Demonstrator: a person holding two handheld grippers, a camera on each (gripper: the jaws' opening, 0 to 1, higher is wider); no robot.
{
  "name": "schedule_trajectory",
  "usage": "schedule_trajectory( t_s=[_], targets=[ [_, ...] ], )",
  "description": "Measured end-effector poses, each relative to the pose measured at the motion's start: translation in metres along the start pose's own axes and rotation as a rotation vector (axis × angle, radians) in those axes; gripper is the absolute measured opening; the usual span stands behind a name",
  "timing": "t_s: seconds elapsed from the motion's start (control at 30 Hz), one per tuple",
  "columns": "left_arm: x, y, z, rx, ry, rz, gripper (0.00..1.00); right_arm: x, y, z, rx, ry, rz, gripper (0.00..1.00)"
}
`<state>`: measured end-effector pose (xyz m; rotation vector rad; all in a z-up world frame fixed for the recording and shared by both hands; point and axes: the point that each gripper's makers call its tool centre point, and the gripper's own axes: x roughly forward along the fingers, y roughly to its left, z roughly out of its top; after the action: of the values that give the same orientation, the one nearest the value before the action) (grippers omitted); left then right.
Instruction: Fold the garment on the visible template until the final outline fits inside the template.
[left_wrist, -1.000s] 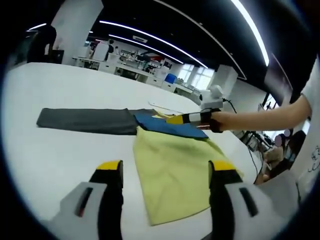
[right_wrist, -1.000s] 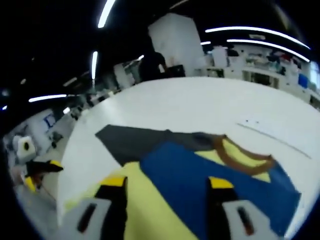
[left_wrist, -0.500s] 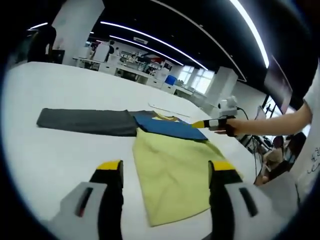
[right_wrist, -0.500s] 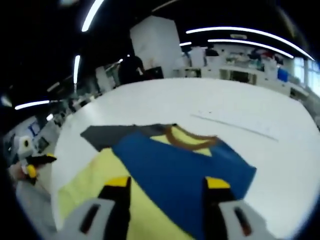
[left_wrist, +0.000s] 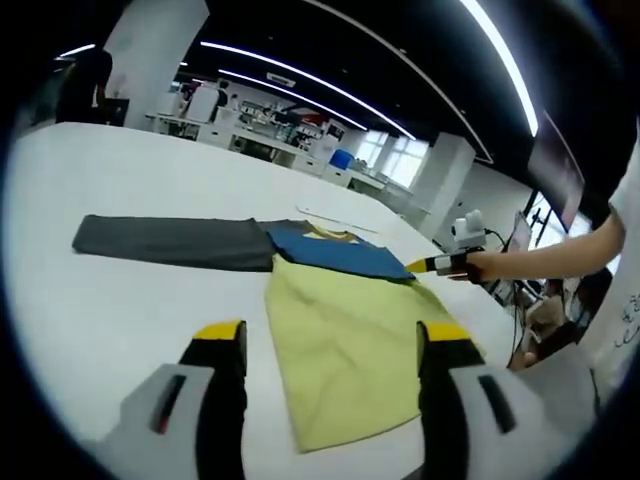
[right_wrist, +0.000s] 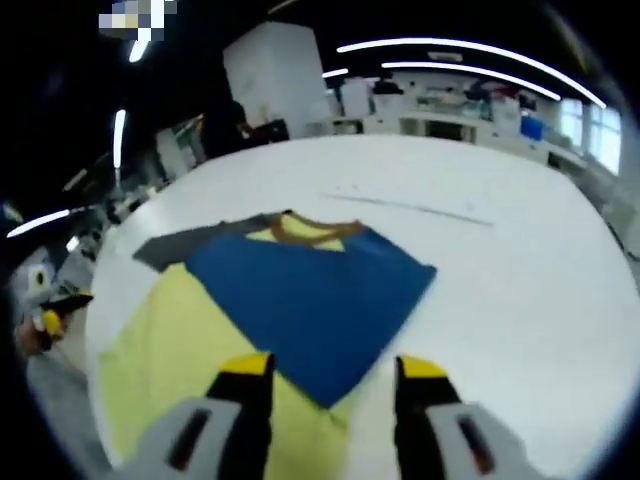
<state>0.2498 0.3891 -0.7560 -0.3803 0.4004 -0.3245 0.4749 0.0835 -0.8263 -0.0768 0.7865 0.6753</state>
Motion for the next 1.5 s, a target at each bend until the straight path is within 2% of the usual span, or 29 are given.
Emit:
schedule_trajectory(
  t_s=[0.13,0.23,0.4,0.63,0.73,0.77,0.87,1.07,1.13,1.23,1.33,1.37,1.4,1.5],
  targets=[
    [0.000,0.000,0.000,0.000,0.001,0.001,0.66,-0.004,0.004,-0.008,-0.023,0.010,0.014,0.43],
    [0.000,0.000,0.000,-0.002,0.002,0.000,0.66,-0.006,0.007,-0.012,-0.098,0.025,-0.002,0.39],
    [0.001,0.000,0.000,-0.004,0.001,0.001,0.66,-0.002,0.002,-0.015,-0.091,0.023,-0.038,0.35],
    [0.000,0.002,0.000,-0.008,0.000,0.001,0.65,-0.006,-0.002,-0.007,-0.093,-0.016,-0.081,0.16],
    [0.000,0.000,-0.001,-0.003,0.006,-0.004,0.65,-0.007,-0.003,-0.006,-0.080,-0.022,-0.084,0.01],
    [0.000,0.000,-0.002,-0.001,0.008,-0.004,0.65,-0.006,-0.003,-0.006,-0.066,-0.024,-0.079,0.00],
    [0.001,-0.001,-0.002,-0.001,0.011,-0.004,0.65,-0.008,-0.005,-0.005,-0.030,-0.046,-0.103,0.00],
    [0.000,-0.001,-0.003,-0.003,0.011,-0.005,0.65,-0.021,-0.008,-0.012,-0.023,-0.068,-0.147,0.00],
    [0.000,-0.002,-0.003,-0.002,0.013,-0.006,0.65,-0.022,-0.016,-0.017,-0.032,-0.057,-0.161,0.00],
    [0.001,-0.003,-0.003,0.000,0.017,-0.007,0.65,-0.022,-0.019,-0.028,-0.054,-0.028,-0.170,0.00],
    [0.001,-0.002,-0.004,-0.005,0.017,-0.007,0.65,-0.019,-0.014,-0.042,-0.151,0.041,-0.145,0.01],
    [0.001,-0.002,-0.004,-0.006,0.018,-0.007,0.65,-0.018,-0.011,-0.032,-0.167,-0.007,-0.132,0.01],
    [0.001,-0.001,-0.004,-0.005,0.019,-0.006,0.65,-0.020,-0.009,-0.036,-0.137,0.024,-0.123,0.02],
    [0.001,-0.003,-0.003,-0.004,0.017,-0.008,0.65,-0.023,-0.012,-0.029,-0.084,-0.017,-0.107,0.16]
  ],
)
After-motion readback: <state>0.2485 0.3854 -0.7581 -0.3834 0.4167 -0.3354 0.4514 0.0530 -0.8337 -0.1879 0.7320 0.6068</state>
